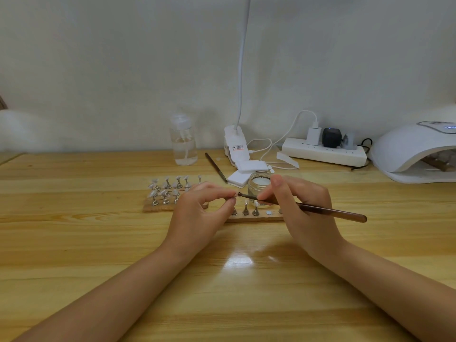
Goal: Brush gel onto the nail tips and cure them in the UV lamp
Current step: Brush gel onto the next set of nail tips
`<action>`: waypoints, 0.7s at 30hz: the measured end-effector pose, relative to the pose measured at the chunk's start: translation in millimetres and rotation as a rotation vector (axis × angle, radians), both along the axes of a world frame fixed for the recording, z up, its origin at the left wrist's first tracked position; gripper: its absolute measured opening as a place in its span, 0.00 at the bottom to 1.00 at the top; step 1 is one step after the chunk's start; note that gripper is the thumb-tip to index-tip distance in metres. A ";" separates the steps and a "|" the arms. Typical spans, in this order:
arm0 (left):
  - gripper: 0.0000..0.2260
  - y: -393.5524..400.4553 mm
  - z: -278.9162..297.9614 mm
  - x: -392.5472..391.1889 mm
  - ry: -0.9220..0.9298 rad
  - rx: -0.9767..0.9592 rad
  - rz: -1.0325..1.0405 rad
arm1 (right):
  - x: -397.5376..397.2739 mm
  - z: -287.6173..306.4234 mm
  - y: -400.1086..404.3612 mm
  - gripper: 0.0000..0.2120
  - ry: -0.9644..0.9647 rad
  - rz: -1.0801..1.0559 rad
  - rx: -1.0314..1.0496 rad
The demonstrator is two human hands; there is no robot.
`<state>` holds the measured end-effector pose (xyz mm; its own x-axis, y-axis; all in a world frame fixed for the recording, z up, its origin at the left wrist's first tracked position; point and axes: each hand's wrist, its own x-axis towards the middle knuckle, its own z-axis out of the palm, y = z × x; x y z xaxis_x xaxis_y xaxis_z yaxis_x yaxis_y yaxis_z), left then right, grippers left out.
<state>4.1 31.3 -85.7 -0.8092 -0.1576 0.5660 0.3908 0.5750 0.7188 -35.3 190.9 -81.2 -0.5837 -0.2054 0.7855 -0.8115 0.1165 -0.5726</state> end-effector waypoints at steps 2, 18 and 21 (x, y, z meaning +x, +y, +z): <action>0.15 -0.4 0.3 0.0 0.000 -0.009 -0.001 | -0.3 -0.8 0.5 0.16 -0.008 0.016 -0.024; 0.15 -0.2 -0.3 -0.1 -0.008 -0.005 -0.007 | 0.4 -0.1 -2.9 0.15 -0.041 -0.004 -0.022; 0.15 -0.3 0.3 0.3 -0.011 -0.009 -0.008 | -0.2 -0.7 -1.2 0.17 -0.060 0.014 -0.051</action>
